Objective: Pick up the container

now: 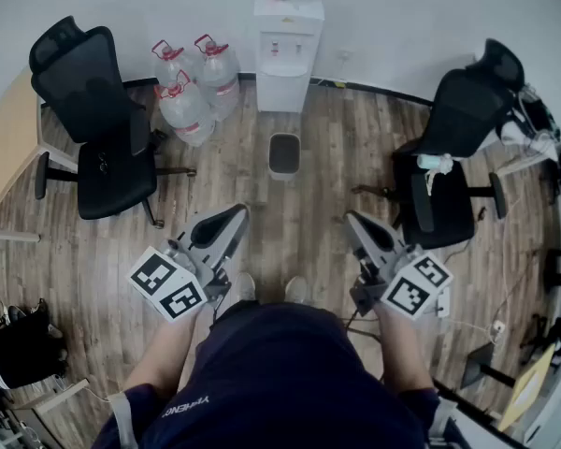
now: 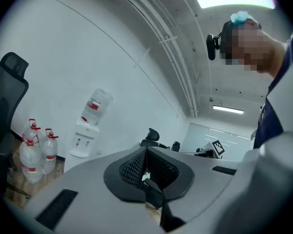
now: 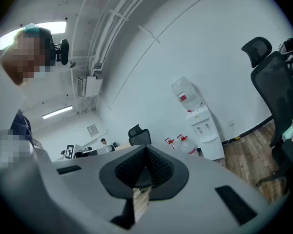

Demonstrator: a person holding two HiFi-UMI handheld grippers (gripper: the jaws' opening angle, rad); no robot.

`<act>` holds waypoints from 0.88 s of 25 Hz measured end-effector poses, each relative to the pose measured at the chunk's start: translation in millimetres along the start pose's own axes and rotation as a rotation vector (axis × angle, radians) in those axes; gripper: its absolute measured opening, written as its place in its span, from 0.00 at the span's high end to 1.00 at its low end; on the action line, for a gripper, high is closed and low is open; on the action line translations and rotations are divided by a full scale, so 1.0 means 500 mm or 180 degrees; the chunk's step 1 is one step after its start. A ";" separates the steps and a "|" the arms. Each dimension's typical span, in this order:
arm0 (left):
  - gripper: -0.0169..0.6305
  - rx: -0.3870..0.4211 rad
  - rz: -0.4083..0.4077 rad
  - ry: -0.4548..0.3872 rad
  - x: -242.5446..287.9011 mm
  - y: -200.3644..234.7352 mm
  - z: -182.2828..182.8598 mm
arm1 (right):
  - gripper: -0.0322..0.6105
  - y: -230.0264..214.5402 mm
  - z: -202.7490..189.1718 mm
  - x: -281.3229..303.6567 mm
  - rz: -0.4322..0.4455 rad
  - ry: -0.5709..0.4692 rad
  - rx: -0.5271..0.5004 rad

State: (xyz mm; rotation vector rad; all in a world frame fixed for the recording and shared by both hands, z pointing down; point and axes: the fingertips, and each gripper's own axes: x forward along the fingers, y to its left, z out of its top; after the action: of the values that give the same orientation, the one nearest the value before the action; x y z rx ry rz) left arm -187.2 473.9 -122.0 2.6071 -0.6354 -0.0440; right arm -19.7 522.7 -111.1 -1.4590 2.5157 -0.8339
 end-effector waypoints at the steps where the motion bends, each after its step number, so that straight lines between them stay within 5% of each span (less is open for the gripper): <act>1: 0.93 0.0002 0.0000 0.0007 0.001 0.000 -0.001 | 0.93 -0.002 0.000 0.001 -0.0009 -0.0008 0.0028; 22: 0.93 0.0010 0.0120 0.0140 0.084 -0.063 -0.068 | 0.93 -0.087 -0.013 -0.085 -0.0055 0.0065 -0.0006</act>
State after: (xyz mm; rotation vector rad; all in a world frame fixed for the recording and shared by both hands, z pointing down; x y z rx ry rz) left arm -131.4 494.7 -102.2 2.5908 -0.6694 0.0262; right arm 33.7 544.2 -90.4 -1.4824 2.5227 -0.8537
